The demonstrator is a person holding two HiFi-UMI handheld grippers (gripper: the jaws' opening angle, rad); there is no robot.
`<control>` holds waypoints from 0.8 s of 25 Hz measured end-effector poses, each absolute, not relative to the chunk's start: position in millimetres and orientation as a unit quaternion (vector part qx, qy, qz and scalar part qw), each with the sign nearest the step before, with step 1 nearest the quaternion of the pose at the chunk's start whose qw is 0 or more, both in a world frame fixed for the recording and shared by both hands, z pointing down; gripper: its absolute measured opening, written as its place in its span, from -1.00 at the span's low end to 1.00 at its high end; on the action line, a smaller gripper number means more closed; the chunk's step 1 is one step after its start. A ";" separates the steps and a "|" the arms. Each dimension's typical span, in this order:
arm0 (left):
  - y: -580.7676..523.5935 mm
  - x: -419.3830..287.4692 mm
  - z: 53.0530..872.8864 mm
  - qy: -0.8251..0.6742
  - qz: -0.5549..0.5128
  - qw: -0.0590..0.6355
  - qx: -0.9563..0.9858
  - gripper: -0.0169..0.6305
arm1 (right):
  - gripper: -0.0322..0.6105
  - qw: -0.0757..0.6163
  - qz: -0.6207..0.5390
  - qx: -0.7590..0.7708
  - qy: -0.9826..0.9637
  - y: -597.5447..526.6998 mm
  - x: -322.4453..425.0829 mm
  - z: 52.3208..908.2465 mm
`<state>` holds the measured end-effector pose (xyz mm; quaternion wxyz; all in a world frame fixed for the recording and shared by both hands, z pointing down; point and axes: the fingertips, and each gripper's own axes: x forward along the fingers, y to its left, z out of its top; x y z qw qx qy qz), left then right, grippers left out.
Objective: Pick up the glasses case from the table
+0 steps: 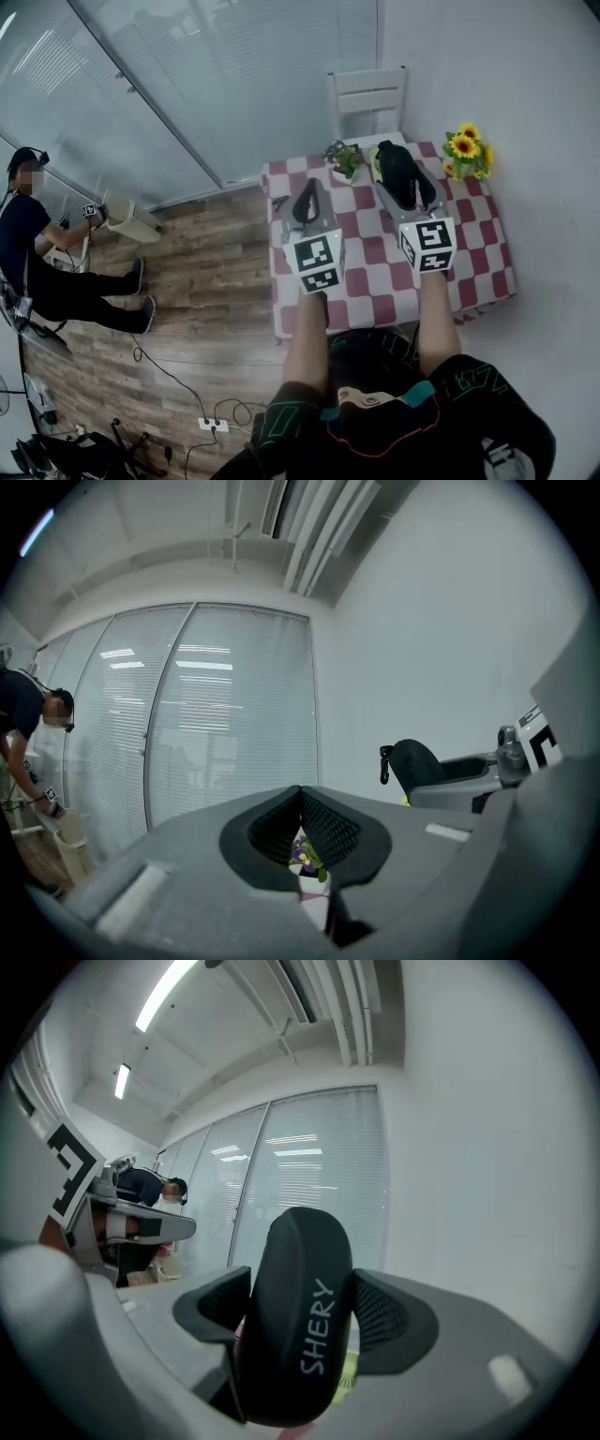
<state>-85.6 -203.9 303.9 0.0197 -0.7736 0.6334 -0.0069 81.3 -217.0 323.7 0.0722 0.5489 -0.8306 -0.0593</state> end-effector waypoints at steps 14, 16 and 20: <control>-198.5 -83.7 310.4 0.633 -0.004 0.014 -0.774 -0.92 | 0.17 0.077 -0.076 0.553 -0.826 -208.0 88.6 315.8; -199.7 -86.6 311.5 0.635 -0.003 0.014 -0.773 -0.92 | 0.17 0.078 -0.081 0.552 -0.826 -209.1 86.8 315.6; -201.0 -94.1 313.9 0.639 0.000 0.012 -0.770 -0.92 | 0.17 0.080 -0.088 0.548 -0.828 -210.3 80.9 314.7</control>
